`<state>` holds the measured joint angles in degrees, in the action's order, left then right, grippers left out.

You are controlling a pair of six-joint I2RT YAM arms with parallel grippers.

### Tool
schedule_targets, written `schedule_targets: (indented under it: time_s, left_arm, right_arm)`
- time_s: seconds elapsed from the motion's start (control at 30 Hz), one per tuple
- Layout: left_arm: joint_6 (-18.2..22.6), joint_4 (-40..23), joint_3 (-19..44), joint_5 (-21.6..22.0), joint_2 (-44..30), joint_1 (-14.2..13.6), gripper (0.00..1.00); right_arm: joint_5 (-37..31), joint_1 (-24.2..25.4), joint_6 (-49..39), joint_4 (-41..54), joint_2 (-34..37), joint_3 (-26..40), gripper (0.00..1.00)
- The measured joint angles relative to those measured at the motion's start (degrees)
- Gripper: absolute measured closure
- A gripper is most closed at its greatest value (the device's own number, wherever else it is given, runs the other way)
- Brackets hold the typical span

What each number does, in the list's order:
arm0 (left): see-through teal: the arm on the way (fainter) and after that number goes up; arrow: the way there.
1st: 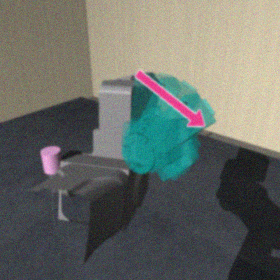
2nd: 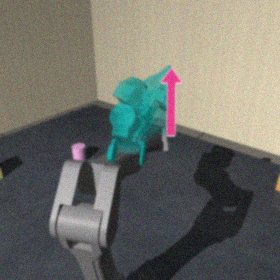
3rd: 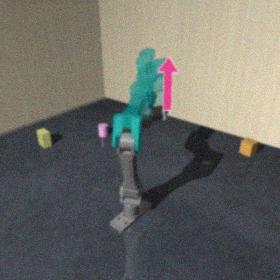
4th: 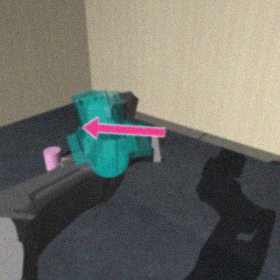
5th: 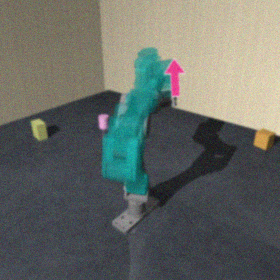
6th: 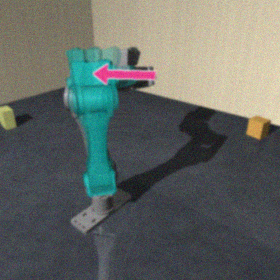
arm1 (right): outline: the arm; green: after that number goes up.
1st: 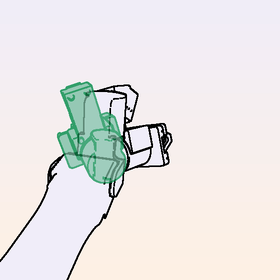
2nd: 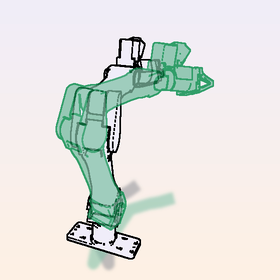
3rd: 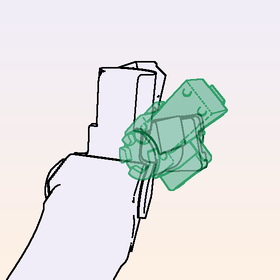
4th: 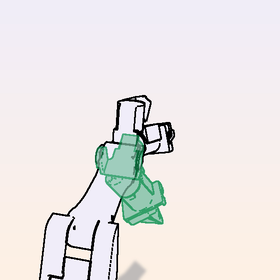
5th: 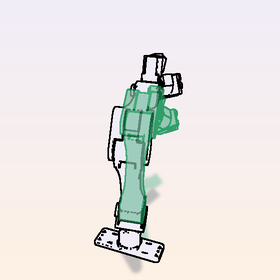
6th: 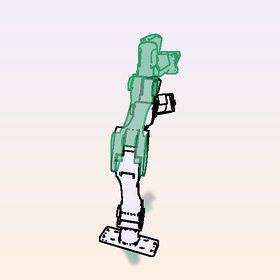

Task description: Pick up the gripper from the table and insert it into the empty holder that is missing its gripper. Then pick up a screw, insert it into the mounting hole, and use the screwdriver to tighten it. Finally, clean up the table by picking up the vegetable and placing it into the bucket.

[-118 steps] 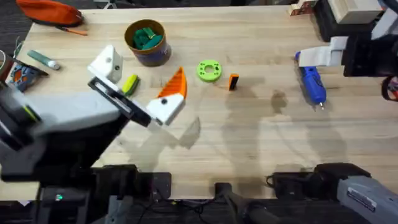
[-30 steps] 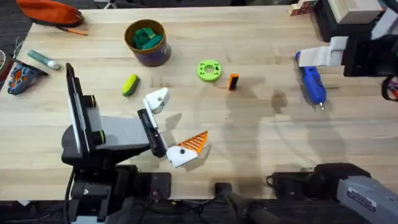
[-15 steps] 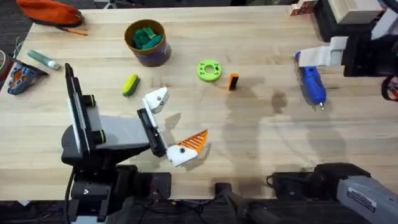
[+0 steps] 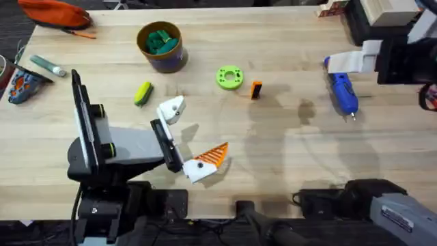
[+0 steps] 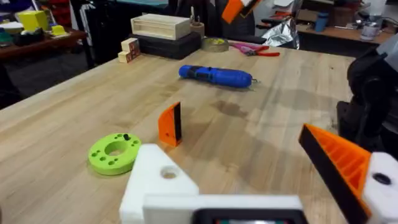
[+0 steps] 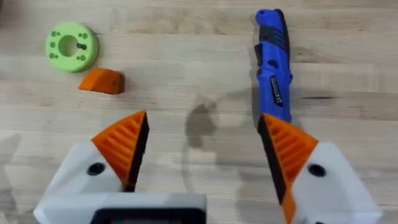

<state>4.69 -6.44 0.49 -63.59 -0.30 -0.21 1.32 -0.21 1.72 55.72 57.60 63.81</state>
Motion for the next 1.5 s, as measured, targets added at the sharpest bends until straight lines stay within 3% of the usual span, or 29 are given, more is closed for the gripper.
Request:
schedule_targets:
  time_s: [0.3, 0.57, 0.6, 0.8, 1.0, 1.27, 1.5]
  left_arm:
    - [0.0, 0.0, 0.0, 0.0, 0.0, 0.0, 0.016]
    - [0.0, 0.0, 0.0, 0.0, -0.01, 0.0, 0.015]
    - [0.0, 0.0, 0.0, 0.0, 0.0, 0.0, 0.015]
    - [0.0, 0.0, 0.0, 0.0, -0.02, 0.0, 0.015]
    - [0.0, 0.0, 0.0, 0.02, 0.0, 0.0, 0.015]
    - [0.0, 0.0, 0.0, 0.01, 0.0, 0.0, 0.015]
    - [0.0, 0.0, 0.0, 0.02, -0.01, 0.0, 0.016]
  right_arm:
    - [0.02, 0.0, 0.73, -2.16, 0.0, 0.02, 0.008]
    - [-0.6, -1.38, 15.04, -1.64, 0.02, 0.02, 0.008]
    - [-3.7, -5.99, 19.33, -1.19, 0.21, 0.02, 0.008]
    - [-11.57, -18.78, 27.7, -0.83, 3.87, 0.36, 0.008]
    - [-18.41, -30.94, 34.86, 1.36, 12.27, 4.33, 0.008]
    - [-23.16, -41.83, 43.87, -1.51, 21.26, 7.78, 0.008]
    - [-19.98, -46.49, 46.8, -4.04, 27.6, 8.1, 0.008]
